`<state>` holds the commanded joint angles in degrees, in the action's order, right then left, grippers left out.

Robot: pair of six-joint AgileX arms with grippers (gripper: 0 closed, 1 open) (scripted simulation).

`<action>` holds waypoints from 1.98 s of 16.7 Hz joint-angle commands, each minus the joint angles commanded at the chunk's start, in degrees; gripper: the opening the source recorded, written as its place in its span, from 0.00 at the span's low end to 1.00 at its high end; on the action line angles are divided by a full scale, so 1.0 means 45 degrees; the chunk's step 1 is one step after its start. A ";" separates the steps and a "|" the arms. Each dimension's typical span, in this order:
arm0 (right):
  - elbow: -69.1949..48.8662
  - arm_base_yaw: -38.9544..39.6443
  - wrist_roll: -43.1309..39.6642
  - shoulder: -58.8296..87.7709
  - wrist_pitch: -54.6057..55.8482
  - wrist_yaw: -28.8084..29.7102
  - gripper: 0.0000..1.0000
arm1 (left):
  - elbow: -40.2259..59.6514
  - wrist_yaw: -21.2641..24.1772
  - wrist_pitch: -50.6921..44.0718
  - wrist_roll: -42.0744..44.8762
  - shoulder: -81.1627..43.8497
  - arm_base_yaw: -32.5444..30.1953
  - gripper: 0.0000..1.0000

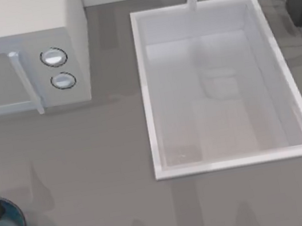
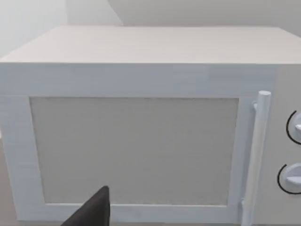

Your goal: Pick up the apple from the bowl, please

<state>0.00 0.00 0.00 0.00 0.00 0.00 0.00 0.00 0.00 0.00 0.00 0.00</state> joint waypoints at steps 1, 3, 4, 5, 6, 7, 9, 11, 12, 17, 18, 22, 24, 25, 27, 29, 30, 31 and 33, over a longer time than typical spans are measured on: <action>0.0000 0.0000 0.0000 0.0000 0.0000 0.0000 1.00 | 0.0000 0.0000 0.0000 0.0000 0.0000 0.0000 1.00; 0.0000 0.0000 0.0000 0.0000 0.0000 0.0000 1.00 | 0.0000 0.0000 0.0000 0.0000 0.0000 0.0000 1.00; 0.0000 0.0000 0.0000 0.0000 0.0000 0.0000 1.00 | 0.0000 0.0000 0.0000 0.0000 0.0000 0.0000 1.00; 0.0000 0.0000 0.0000 0.0000 0.0000 0.0000 1.00 | 0.0000 0.0000 0.0000 0.0000 0.0000 0.0000 1.00; 0.0000 0.0000 0.0000 0.0000 0.0000 0.0000 1.00 | 0.0000 0.0000 0.0000 0.0000 0.0000 0.0000 1.00; 0.0000 0.0000 0.0000 0.0000 0.0000 0.0000 1.00 | 0.0000 0.0000 0.0000 0.0000 0.0000 0.0000 1.00; 0.0000 0.0000 0.0000 0.0000 0.0000 0.0000 1.00 | 0.0017 0.0000 -0.0019 0.0001 -0.0019 0.0001 1.00; 0.0000 0.0000 0.0000 0.0000 0.0000 0.0000 1.00 | 0.0388 0.0000 -0.0433 0.0025 -0.0441 0.0017 1.00; 0.0000 0.0000 0.0000 0.0000 0.0000 0.0000 1.00 | 0.0732 0.0000 -0.0832 0.0047 -0.0851 0.0033 1.00; 0.0000 0.0000 0.0000 0.0000 0.0000 0.0000 1.00 | 0.3558 0.0002 -0.4378 0.0228 -0.4920 0.0160 1.00; 0.0000 0.0000 0.0000 0.0000 0.0000 0.0000 1.00 | 0.4248 0.0002 -0.5254 0.0272 -0.6068 0.0191 1.00; 0.0000 0.0000 0.0000 0.0000 0.0000 0.0000 1.00 | 0.7049 0.0003 -0.8809 0.0451 -1.0842 0.0317 1.00; 0.0000 0.0000 0.0000 0.0000 0.0000 0.0000 1.00 | 0.8334 0.0004 -1.0416 0.0533 -1.2998 0.0375 1.00; 0.0000 0.0000 0.0000 0.0000 0.0000 0.0000 1.00 | 0.8920 0.0004 -1.1145 0.0570 -1.3958 0.0401 1.00; 0.0000 0.0000 0.0000 0.0000 0.0000 0.0000 1.00 | 0.9928 0.0004 -1.2411 0.0635 -1.5547 0.0447 1.00; 0.0000 0.0000 0.0000 0.0000 0.0000 0.0000 1.00 | 1.0662 0.0005 -1.3338 0.0682 -1.6616 0.0480 1.00; 0.0000 0.0000 0.0000 0.0000 0.0000 0.0000 1.00 | 1.0913 0.0005 -1.3647 0.0698 -1.6955 0.0491 1.00; 0.0000 0.0000 0.0000 0.0000 0.0000 0.0000 1.00 | 1.1074 0.0005 -1.3839 0.0708 -1.7158 0.0498 1.00; 0.0000 0.0000 0.0000 0.0000 0.0000 0.0000 1.00 | 1.1132 0.0005 -1.3905 0.0712 -1.7227 0.0501 1.00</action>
<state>0.00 0.00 0.00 0.00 0.00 0.00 50.09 0.02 -62.57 3.20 -77.52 2.25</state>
